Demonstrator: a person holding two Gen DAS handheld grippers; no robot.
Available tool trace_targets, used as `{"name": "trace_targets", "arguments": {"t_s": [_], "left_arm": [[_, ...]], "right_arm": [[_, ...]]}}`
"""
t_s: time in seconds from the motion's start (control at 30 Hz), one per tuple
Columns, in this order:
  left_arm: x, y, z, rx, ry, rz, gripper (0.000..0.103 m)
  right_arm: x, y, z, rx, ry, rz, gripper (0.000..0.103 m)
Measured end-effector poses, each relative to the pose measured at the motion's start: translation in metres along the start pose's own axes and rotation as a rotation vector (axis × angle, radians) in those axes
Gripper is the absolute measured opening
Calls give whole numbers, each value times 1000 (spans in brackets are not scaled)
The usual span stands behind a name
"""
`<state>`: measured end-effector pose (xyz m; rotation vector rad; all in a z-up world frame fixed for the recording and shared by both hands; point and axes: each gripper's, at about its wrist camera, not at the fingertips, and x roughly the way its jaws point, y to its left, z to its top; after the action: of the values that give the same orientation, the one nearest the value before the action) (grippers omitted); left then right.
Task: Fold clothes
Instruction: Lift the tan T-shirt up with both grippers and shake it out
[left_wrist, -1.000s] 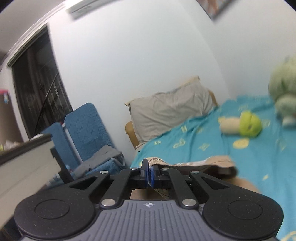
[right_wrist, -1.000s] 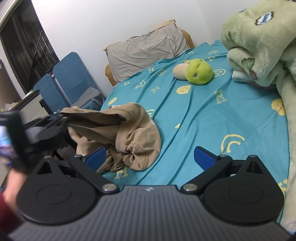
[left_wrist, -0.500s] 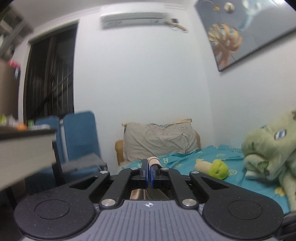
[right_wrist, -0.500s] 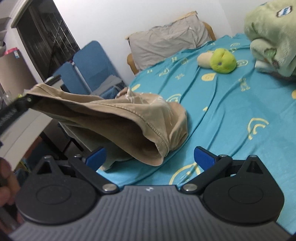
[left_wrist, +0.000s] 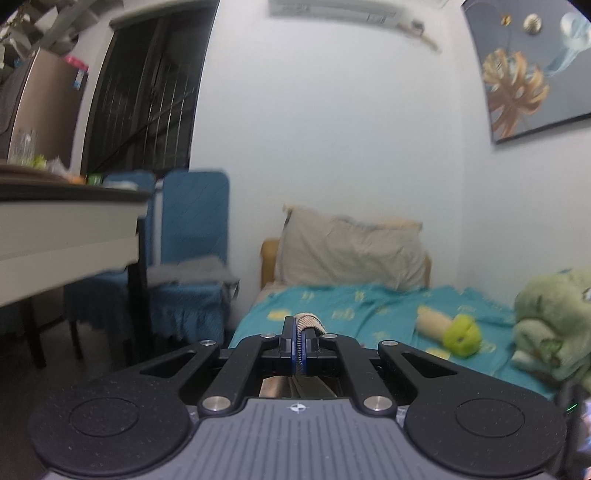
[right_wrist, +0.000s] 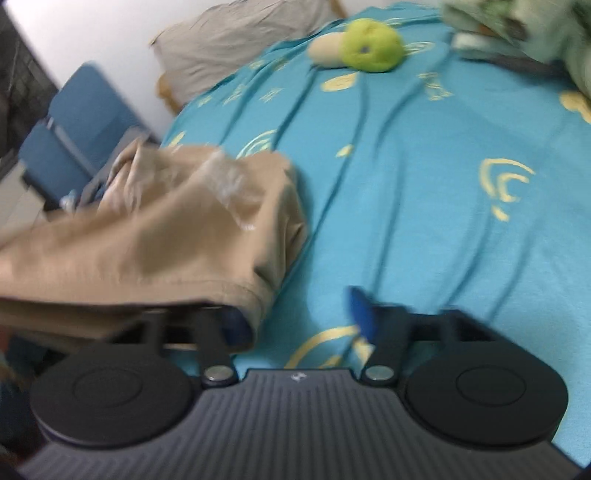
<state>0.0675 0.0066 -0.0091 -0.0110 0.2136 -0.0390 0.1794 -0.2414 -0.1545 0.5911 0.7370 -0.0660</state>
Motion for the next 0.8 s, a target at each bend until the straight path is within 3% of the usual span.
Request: {"name": "trace_targets", "arguments": {"t_s": [0.03,0.07,0.37,0.47,0.53,0.63,0.8], "left_arm": [[7,-1,-4,3,43,-1,2],[13,-2,-7,15,84,0,2],[42,-8,-44,137,394,-26,5],[40,-11,-52,206,477,-40,14],[36,-16,-58,267,519,-43,36],[29,-25,-64,355,543,-40,56],[29,-42,-70,470,544,-99,70]], "right_arm": [[-2,-2,1,13,-6,12,18],[-4,-3,3,26,-12,23,12],[-47,18,10,-95,-207,72,9],[-57,20,12,-127,-239,85,9],[-61,20,13,-128,-241,94,9],[-65,19,16,-111,-236,109,9],[-68,19,17,-95,-241,132,9]]}}
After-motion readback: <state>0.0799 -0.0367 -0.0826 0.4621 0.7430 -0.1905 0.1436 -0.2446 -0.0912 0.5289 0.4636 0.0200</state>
